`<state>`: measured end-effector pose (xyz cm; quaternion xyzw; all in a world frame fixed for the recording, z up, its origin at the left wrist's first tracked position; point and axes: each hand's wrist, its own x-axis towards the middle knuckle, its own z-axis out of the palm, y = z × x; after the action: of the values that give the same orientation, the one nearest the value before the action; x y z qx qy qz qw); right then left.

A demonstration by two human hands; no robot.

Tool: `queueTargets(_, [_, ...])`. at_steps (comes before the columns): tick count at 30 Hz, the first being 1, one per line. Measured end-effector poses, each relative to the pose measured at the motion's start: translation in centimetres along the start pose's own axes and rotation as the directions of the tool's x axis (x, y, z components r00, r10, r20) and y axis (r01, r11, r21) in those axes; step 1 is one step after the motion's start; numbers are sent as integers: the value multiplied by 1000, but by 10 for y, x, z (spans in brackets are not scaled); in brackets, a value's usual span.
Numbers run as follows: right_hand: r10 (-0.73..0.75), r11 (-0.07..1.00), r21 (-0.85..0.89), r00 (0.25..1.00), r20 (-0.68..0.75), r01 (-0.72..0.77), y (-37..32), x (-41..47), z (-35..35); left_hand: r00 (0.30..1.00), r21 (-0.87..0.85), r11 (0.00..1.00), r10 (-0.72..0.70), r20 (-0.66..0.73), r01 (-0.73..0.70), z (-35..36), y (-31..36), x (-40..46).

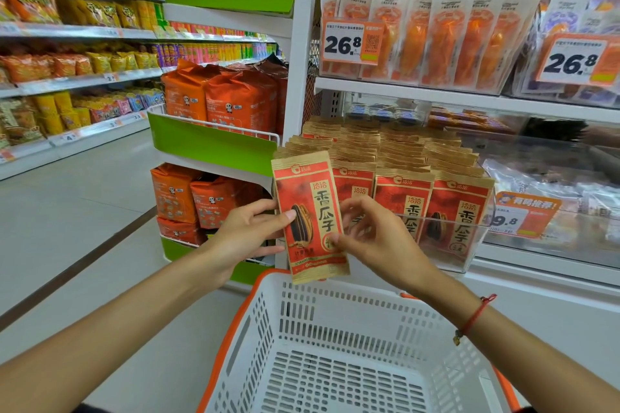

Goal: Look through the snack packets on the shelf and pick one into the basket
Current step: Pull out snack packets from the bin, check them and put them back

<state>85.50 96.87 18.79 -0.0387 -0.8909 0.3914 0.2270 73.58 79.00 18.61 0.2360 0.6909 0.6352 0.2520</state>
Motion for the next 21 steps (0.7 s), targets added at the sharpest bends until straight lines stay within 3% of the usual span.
queueTargets(4, [68, 996, 70, 991, -111, -60, -4, 2, -3, 999, 97, 995, 28, 47, -33, 3, 0, -3])
queueTargets(10, [214, 964, 185, 972, -101, -193, -6, 3, -5, 997, 81, 994, 68, 24, -70, 6, 2, -5])
queueTargets(12, [290, 933, 231, 956, -35, -275, -6, 4, -7, 997, 73, 995, 69, 32, -71, 6, 2, -5])
queueTargets(15, [326, 869, 321, 923, 203, -377, -7, 5, -10, 996, 52, 996, 77, 47, -79, 6, 6, -3])
queueTargets(17, [269, 876, 342, 933, 239, -340, -8, 3, -10, 997, 47, 996, 80, 22, -81, 5, 7, -3])
queueTargets(21, [237, 920, 305, 970, 62, -244, -10, 0, -5, 982, 27, 997, 81, -170, -78, 10, 4, -4])
